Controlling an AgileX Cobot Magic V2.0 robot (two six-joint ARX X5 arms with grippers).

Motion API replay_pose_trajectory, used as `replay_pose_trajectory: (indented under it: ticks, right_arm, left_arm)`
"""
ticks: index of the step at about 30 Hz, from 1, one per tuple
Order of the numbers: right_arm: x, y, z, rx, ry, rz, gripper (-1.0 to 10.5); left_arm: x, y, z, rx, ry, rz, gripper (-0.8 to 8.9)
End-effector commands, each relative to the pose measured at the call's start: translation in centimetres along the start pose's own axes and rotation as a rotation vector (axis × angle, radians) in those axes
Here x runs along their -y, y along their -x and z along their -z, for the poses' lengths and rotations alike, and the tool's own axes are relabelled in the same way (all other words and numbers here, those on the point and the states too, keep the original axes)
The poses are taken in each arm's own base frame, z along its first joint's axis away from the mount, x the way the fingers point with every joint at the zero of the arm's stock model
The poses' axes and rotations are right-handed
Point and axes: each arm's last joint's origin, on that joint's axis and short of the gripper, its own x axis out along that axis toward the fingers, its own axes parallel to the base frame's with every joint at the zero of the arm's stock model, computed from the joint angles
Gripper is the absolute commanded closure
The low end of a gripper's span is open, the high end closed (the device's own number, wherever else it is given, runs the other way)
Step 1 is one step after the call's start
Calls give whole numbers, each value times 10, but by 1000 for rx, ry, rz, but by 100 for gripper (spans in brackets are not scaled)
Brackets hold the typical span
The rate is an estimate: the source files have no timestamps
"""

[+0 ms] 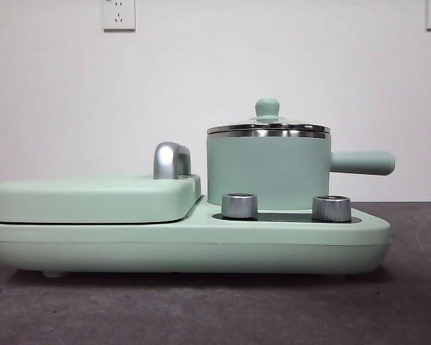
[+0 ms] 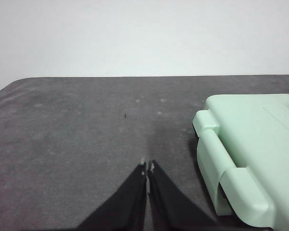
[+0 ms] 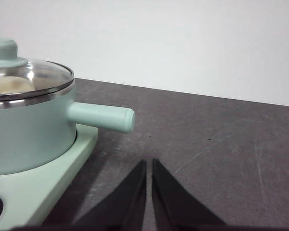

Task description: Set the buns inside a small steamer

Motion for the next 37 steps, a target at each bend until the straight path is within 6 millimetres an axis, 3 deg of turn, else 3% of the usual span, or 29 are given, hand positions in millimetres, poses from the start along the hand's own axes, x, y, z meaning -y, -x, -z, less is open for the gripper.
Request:
replay_pose_trajectory:
  ticks: [1,37]
  right_arm:
    - [0,0,0,7,-14,4,928]
    - [0,0,-1,23,-14,5,928]
  left_arm:
    - [0,-1,5,-7,-3,2,807]
    - [0,-1,5,-7,-3,3,807]
